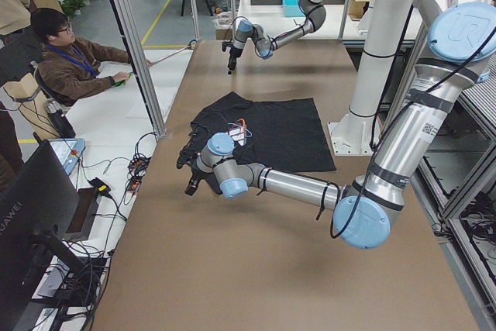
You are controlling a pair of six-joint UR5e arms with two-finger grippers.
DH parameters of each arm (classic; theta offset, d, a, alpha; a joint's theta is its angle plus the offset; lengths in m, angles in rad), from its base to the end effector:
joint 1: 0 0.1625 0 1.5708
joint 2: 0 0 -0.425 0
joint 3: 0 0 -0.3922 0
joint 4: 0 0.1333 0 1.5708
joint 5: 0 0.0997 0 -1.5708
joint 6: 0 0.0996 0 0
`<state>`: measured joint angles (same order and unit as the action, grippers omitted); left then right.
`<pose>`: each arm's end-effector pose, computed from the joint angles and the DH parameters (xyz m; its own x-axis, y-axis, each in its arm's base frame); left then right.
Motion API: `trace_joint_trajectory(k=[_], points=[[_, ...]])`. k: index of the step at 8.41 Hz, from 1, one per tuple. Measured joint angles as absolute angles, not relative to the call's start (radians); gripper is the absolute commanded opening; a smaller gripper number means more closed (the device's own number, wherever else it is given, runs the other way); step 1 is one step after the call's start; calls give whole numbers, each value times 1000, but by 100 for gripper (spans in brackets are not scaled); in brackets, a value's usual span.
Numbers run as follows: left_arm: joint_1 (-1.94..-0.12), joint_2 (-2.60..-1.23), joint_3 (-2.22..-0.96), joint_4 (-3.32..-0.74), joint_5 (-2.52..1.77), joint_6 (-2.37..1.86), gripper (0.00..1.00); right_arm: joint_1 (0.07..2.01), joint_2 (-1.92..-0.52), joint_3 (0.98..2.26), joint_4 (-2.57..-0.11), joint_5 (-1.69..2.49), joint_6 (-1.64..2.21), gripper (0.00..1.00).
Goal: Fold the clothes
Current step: 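Move both grippers in toward the shirt's sleeves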
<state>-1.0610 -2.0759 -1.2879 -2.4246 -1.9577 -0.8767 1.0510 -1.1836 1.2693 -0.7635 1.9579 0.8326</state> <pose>0.2662 -0.6723 0.4040 0.5915 0.1559 -0.7911 0.3485 0.8353 0.4253 -0.2575 -0.6426 0.5026 0.6730 -0.0787 0.7355 -0.2768 0.8953 0.3491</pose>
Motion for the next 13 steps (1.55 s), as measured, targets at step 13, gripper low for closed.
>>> trace_joint_trajectory(k=[13], points=[[-1020,-2104,-1284,-2422,-1899,-909,100,911,-1157,1258,-756,1882,962,65]])
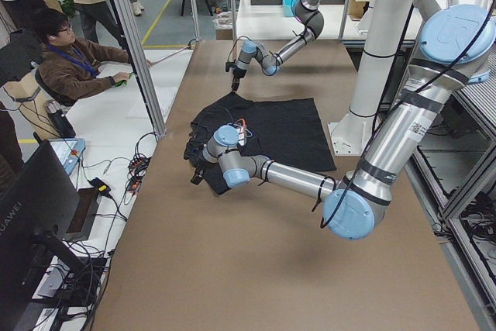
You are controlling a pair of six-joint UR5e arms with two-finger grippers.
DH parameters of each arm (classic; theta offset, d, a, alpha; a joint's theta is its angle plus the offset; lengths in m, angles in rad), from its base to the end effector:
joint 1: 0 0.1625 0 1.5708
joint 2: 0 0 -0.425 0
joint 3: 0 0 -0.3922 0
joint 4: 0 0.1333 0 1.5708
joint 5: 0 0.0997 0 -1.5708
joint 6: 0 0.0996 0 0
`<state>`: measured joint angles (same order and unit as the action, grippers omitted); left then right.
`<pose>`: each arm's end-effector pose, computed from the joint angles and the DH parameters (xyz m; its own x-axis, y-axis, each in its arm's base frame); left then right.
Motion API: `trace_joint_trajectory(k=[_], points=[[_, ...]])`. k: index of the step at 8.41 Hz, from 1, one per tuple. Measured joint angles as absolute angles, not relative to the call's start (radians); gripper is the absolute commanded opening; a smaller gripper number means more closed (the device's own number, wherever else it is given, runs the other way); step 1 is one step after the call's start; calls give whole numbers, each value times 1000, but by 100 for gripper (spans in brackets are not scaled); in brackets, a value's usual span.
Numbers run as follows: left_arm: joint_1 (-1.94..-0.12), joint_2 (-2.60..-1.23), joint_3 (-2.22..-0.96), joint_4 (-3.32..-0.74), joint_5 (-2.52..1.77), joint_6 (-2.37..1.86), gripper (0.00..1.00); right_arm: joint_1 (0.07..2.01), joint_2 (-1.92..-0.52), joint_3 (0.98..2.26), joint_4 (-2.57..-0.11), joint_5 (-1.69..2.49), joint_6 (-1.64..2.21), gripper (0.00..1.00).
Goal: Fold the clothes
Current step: 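Move both grippers in toward the shirt's sleeves, then grasp the sleeve nearest the right gripper and fold it inward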
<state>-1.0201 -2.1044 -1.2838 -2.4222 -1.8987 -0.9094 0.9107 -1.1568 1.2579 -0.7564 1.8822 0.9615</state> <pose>0.2936 -0.6715 0.3868 0.5914 0.1481 -0.7926 0.3719 0.8221 0.4311 -0.3463 -0.6137 0.4907 0.6515 -0.0491 0.7570 -0.2806 0.9115 0.3006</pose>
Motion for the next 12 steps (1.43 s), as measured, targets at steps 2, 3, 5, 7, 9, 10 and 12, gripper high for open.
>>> trace_joint_trajectory(k=[2,3,5,7,9,10,12], points=[[-1020,-2106,-1284,-2422,-1898,-911,100,905,-1157,1259,-757,1882,962,11],[-1020,-2108,-1286,-2422,-1898,-912,100,905,-1157,1260,-758,1883,962,0],[-1020,-2111,-1286,-2422,-1898,-914,100,904,-1156,1261,-761,1884,962,0],[-1020,-2112,-1288,-2423,-1898,-914,100,905,-1155,1263,-765,1886,962,0],[-1021,-2112,-1288,-2424,-1898,-914,100,911,-1156,1270,-767,1894,962,0],[-1021,-2112,-1288,-2424,-1898,-914,100,917,-1156,1277,-769,1909,962,0],[-1021,-2112,-1288,-2424,-1898,-913,100,933,-1156,1312,-775,1970,964,0]])
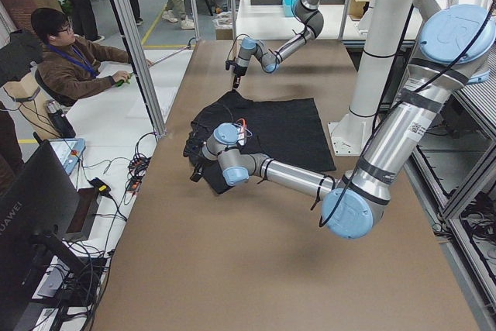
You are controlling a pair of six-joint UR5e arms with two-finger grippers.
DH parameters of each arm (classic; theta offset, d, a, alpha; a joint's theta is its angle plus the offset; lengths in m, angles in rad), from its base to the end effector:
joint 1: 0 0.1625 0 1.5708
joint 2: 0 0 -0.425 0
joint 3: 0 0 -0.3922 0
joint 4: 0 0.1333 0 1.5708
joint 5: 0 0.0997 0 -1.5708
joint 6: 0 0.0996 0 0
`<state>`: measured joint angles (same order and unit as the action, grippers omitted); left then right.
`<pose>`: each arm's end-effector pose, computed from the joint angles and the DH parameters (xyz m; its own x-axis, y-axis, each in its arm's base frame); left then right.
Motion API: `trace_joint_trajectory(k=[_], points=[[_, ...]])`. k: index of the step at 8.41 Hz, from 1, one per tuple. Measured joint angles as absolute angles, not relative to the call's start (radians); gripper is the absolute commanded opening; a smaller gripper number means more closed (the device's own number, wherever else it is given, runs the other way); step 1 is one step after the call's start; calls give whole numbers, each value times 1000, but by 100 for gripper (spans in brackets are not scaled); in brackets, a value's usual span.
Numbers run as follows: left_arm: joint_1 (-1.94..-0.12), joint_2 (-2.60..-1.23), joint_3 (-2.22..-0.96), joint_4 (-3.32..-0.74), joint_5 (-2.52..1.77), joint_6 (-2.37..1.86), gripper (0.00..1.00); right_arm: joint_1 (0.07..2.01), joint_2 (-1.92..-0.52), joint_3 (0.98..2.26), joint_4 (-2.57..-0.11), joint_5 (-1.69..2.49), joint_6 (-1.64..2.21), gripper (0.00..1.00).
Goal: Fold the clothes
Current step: 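Grasp the sleeve nearest the right gripper and fold it inward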
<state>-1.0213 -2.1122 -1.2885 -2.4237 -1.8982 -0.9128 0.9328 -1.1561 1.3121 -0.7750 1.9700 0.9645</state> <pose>0.2932 -0.6727 0.3786 0.5847 0.1540 -0.7965 0.3783 0.8168 0.4356 -0.3357 -0.6116 0.4626 0.5983 -0.0746 0.7978 -0.2564 0.9255 0.2788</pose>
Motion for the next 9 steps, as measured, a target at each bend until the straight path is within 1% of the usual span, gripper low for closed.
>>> trace_joint_trajectory(k=[2,4,7,9], points=[[-1022,-2110,-1286,-2424,-1898,-910,100,935,-1141,1359,-803,2007,968,0],[-1022,-2108,-1283,-2424,-1898,-908,100,926,-1064,1376,-865,2014,971,0],[-1021,-2103,-1281,-2425,-1898,-904,100,835,-940,1373,-928,1987,1084,0],[-1019,-2101,-1278,-2424,-1896,-901,100,757,-892,1370,-941,1908,1158,0]])
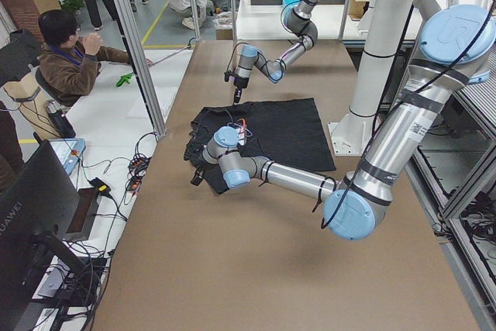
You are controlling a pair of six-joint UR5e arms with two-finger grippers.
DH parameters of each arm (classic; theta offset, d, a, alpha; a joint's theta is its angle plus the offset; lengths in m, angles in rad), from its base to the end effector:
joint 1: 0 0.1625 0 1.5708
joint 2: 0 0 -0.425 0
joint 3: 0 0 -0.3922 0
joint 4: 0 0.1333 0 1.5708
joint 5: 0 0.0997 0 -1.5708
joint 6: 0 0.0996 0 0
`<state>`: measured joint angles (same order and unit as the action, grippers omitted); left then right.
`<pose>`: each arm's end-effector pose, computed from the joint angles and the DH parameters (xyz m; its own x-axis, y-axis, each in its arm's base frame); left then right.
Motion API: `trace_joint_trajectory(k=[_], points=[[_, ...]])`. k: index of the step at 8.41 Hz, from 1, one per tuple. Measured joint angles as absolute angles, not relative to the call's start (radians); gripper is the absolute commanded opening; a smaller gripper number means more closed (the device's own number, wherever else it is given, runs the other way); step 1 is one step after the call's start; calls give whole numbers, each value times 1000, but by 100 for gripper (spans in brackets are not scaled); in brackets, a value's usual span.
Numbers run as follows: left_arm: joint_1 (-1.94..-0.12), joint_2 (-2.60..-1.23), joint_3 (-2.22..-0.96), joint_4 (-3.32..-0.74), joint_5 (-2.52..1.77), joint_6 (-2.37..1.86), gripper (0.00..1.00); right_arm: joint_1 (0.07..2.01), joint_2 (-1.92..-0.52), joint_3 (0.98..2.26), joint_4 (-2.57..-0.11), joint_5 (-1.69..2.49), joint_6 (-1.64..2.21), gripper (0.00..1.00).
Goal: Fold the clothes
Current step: 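Grasp the sleeve nearest the right gripper and fold it inward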
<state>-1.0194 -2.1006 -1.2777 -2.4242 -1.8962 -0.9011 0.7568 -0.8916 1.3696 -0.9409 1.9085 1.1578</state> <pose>0.2938 -0.6714 0.3925 0.5987 0.1492 -0.7869 0.3660 0.8230 0.4345 -0.4719 -0.5836 0.2655 0.4709 -0.0762 0.8789 -0.2656 0.9378 0.2236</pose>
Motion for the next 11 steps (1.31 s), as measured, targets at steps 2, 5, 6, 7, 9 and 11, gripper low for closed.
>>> trace_joint_trajectory(k=[2,5,6,7,9,11], points=[[-1016,-2099,-1277,-2425,-1883,-901,100,728,-862,1369,-976,1870,1180,0],[-1012,-2098,-1276,-2425,-1875,-902,100,725,-855,1368,-988,1857,1183,94],[-1011,-2098,-1276,-2424,-1875,-902,100,727,-855,1368,-988,1855,1182,94],[-1011,-2099,-1276,-2424,-1875,-902,100,732,-855,1368,-988,1855,1177,94],[-1001,-2099,-1282,-2424,-1879,-907,100,759,-855,1368,-990,1857,1169,94],[-967,-2094,-1288,-2432,-1878,-909,100,793,-856,1368,-991,1860,1169,94]])
